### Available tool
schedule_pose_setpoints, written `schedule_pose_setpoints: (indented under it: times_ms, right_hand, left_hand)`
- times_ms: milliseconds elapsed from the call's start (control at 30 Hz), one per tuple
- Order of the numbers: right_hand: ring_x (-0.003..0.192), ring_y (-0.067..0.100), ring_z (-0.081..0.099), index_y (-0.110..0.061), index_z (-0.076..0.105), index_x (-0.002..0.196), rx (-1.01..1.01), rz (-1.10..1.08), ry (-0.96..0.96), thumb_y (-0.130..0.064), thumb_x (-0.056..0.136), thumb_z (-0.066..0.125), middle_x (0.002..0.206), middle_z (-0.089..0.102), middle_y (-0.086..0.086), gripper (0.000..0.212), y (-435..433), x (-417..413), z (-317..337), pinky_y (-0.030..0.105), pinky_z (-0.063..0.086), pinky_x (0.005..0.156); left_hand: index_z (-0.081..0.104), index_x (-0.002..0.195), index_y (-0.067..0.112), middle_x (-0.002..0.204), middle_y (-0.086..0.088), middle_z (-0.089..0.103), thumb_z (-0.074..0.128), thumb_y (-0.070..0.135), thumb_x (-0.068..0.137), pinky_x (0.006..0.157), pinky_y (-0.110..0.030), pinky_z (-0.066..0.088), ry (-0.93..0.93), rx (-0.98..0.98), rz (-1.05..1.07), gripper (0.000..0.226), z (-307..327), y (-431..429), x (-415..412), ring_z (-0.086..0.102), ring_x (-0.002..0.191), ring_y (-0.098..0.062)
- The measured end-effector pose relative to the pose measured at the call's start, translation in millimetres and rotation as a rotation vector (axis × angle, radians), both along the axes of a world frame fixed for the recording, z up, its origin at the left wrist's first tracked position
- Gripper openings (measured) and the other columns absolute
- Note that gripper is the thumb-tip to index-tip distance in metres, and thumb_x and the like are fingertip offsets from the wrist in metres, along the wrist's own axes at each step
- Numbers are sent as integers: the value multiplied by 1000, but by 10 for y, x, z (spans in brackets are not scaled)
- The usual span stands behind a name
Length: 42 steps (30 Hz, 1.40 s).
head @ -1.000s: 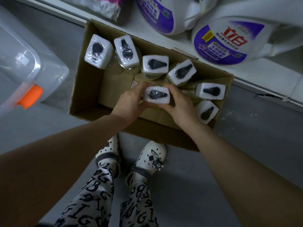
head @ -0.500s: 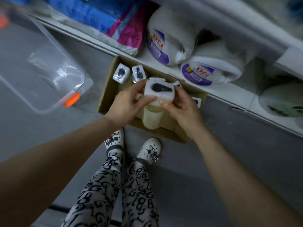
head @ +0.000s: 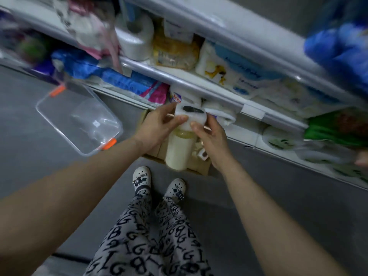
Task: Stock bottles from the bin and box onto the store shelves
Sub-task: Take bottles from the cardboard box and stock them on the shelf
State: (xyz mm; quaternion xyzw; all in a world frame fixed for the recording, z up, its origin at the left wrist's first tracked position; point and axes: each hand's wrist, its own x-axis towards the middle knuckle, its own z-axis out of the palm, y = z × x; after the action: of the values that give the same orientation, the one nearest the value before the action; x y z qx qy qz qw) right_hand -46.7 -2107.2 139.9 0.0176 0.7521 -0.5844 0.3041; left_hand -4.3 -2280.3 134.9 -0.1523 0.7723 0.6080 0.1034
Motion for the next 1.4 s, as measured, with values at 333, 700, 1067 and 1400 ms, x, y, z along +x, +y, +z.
schedule_pose_setpoints:
  times_ms: [333,700,1067,1400]
  right_hand:
    - [94,1,68,-14,61,126,-66,-16,113,-18,97,62,108,69,-6,29,-20,15,1261,29,56,83]
    - [107,23,69,-19,68,114,-157,111,210,-25,93,67,112,74,3,22,-338,-62,2308,46,54,97]
    - [95,19,71,-12,66,120,-211,203,317,-22,96,64,109,74,5,27,-1208,94,3153,31,60,77]
    - [101,18,71,-17,66,122,-292,259,400,-26,95,64,110,74,2,28,-2551,374,3609,33,59,86]
  left_hand:
    - [68,113,24,101,2,73,59,69,71,87,-44,57,99,-97,67,63,1278,-18,30,69,95,-15]
    - [68,101,13,90,-3,71,64,68,71,80,-49,58,220,-190,174,62,2391,-347,164,70,87,-21]
    - [69,108,20,95,1,72,64,75,64,77,-46,60,330,-248,278,71,3056,-1221,339,71,87,-19]
    - [66,120,19,106,3,71,65,63,81,83,-41,59,425,-382,253,59,3665,-2585,700,67,96,-11]
